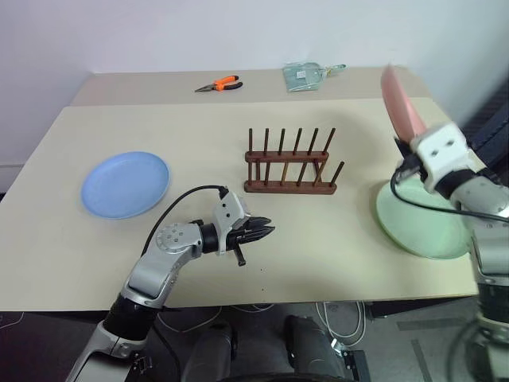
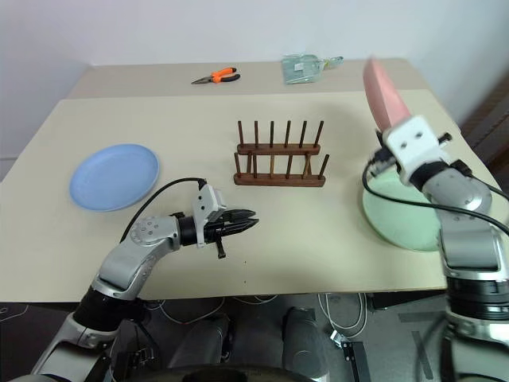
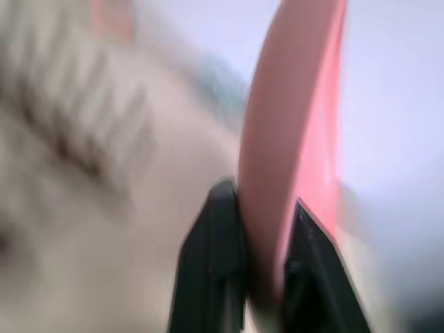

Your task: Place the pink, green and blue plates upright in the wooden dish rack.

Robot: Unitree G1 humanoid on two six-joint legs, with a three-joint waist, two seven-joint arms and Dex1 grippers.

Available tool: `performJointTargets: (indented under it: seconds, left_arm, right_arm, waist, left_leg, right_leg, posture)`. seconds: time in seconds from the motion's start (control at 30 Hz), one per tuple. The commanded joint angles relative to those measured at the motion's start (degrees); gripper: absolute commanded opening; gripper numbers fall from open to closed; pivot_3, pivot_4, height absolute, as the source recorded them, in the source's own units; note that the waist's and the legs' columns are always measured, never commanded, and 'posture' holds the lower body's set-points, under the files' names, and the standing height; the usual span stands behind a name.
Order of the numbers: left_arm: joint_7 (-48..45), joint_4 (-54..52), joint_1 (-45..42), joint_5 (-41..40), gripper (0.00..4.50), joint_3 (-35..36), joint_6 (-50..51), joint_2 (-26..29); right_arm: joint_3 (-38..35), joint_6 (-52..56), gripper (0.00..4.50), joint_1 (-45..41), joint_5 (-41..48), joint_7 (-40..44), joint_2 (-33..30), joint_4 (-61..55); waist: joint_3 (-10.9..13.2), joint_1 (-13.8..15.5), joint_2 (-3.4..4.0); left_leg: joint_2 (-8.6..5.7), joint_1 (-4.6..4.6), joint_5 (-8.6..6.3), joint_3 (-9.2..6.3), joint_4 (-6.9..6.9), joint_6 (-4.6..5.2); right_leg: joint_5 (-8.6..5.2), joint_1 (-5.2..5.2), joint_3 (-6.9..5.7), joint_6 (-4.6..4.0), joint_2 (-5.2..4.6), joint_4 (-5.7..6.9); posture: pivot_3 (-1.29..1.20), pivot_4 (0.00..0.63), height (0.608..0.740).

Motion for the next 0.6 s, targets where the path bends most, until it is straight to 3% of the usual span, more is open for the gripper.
performJointTargets:
  seconds: [0.03, 0.27, 0.6]
  left_arm:
    - [-0.52, 0.02, -0.94, -0.4, 0.74, 0.53, -1.52, 0.07]
    - [-0.21, -0.64, -0.58, -0.84, 0.74, 0.49, -1.47, -0.33]
    - [0.18, -1.57, 0.67, -1.03, 0.74, 0.62, -1.26, 0.03]
  right_arm:
    - [-5.99, 13.39, 0.05, -4.89, 22.82, -8.38, 6.97, -10.37]
    - [-4.83, 21.36, 0.05, -5.78, 30.37, -19.76, 11.38, -12.55]
    - [-5.27, 21.26, 0.05, -5.24, 32.33, -23.18, 10.73, -11.94]
  waist:
    - [0.02, 0.29, 0.05]
    - [0.03, 1.52, 0.07]
    - [0.03, 1.15, 0.09]
  left_leg:
    - [-0.02, -0.01, 0.0, -0.04, 0.0, 0.0]
    - [-0.12, -0.11, 0.0, -0.04, 0.01, 0.0]
    - [-0.1, -0.09, 0.0, 0.04, -0.04, 0.0]
  right_leg:
    - [0.0, -0.02, -0.01, 0.0, -0.01, -0.01]
    - [-0.03, -0.03, -0.09, -0.04, -0.13, -0.12]
    - [-0.02, -0.1, -0.08, -0.02, -0.09, -0.05]
  posture:
    - [0.0, 0.15, 0.74]
    - [0.0, 0.15, 0.74]
    - [0.0, 0.15, 0.74]
